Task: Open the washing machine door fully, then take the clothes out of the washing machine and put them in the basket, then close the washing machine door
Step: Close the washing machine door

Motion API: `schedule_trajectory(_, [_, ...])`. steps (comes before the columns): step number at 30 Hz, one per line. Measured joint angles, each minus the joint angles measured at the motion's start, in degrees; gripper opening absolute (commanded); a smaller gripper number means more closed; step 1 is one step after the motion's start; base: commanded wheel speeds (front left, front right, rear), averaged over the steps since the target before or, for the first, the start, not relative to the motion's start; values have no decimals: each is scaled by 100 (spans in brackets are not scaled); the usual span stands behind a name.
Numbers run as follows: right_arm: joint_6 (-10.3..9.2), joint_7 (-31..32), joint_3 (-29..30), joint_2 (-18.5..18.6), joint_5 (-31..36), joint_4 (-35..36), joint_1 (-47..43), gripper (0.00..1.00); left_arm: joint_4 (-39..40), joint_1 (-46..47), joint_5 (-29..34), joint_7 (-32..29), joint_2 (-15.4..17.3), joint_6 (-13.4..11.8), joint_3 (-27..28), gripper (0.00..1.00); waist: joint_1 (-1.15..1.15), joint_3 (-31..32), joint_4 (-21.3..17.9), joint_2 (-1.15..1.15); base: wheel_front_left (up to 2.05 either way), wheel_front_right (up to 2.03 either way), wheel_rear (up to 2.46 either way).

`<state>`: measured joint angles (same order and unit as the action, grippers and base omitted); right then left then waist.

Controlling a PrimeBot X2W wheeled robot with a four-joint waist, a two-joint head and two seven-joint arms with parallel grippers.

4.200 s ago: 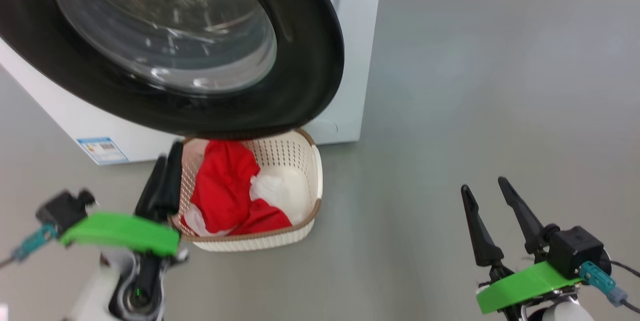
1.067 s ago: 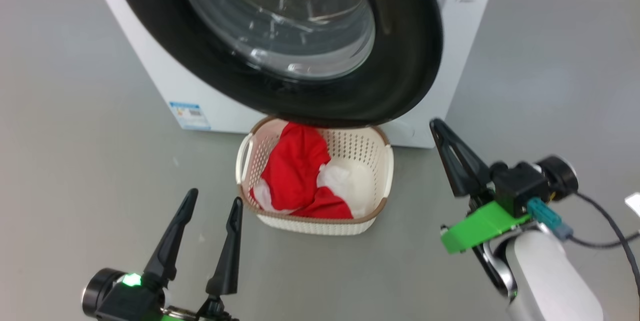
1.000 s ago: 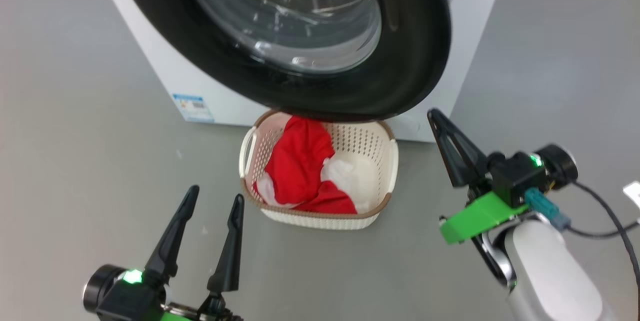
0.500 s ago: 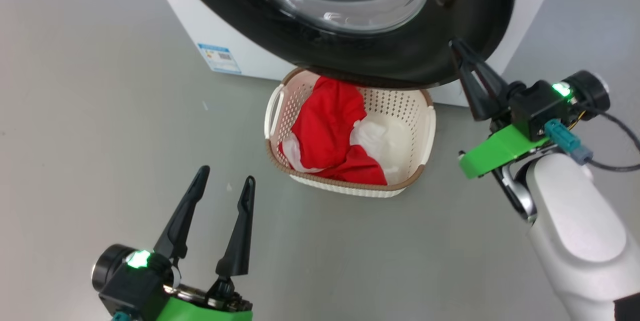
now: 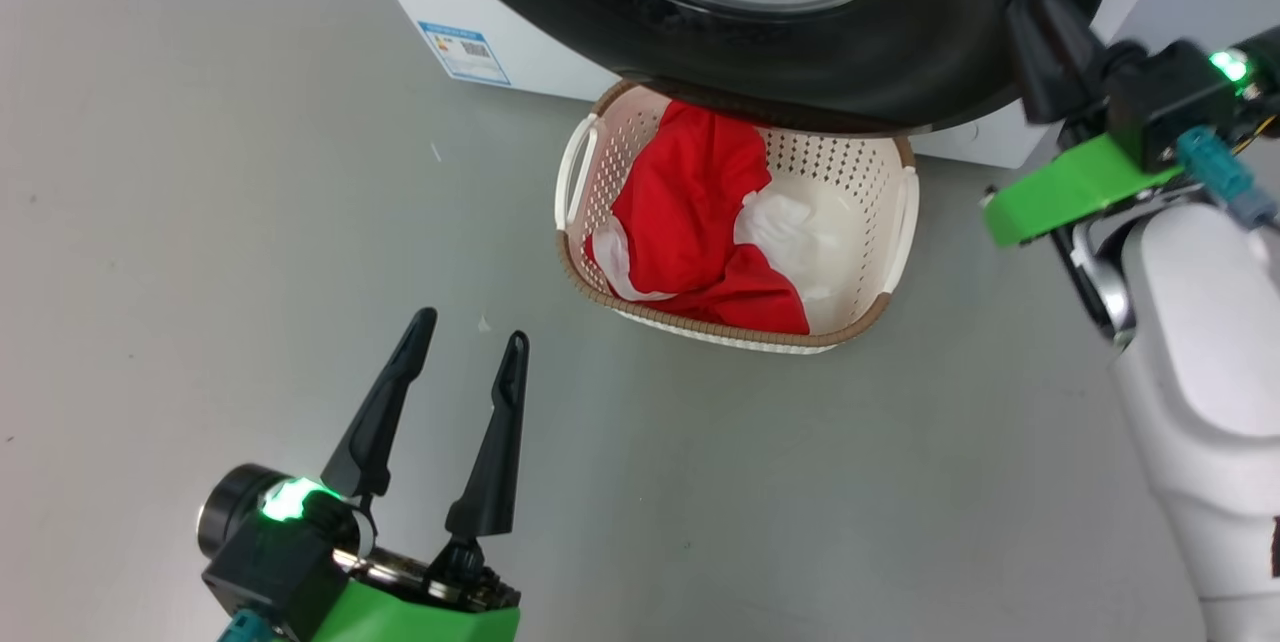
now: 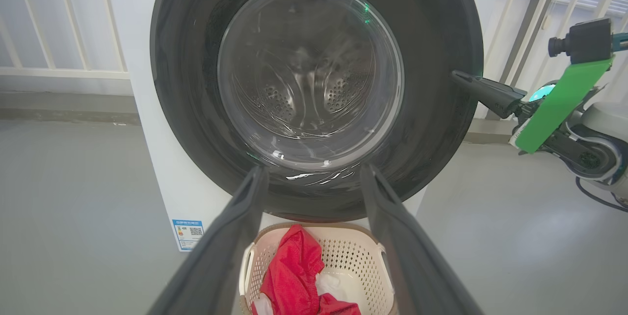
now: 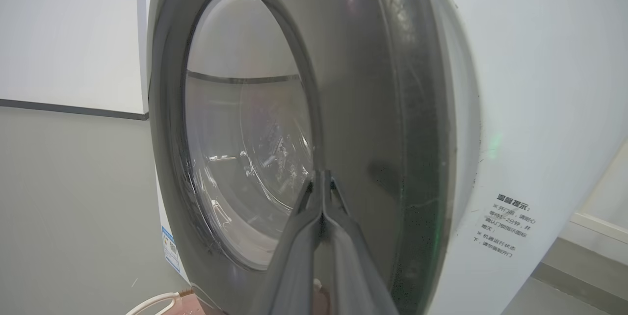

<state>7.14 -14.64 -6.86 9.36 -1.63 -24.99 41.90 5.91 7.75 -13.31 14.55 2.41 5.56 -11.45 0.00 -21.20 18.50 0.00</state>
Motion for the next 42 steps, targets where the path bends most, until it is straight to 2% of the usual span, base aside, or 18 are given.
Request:
schedule_trajectory(22, [18, -8, 276, 333, 274, -701, 1167, 0, 12, 191, -158, 0, -15, 0, -160, 100, 0, -420, 289, 0, 0, 0, 0])
schedule_trajectory(33, [45, -8, 520, 552, 453, -1358, 1828, 0, -4, 221, -196, 0, -19, -2, -203, 100, 0, -578, 425, 0, 0, 0, 0])
schedule_trajectory(42, [100, -58, 593, 549, 684, -1640, 2102, 0, -32, 310, -250, 0, -22, -5, -270, 100, 0, -665, 523, 0, 0, 0, 0])
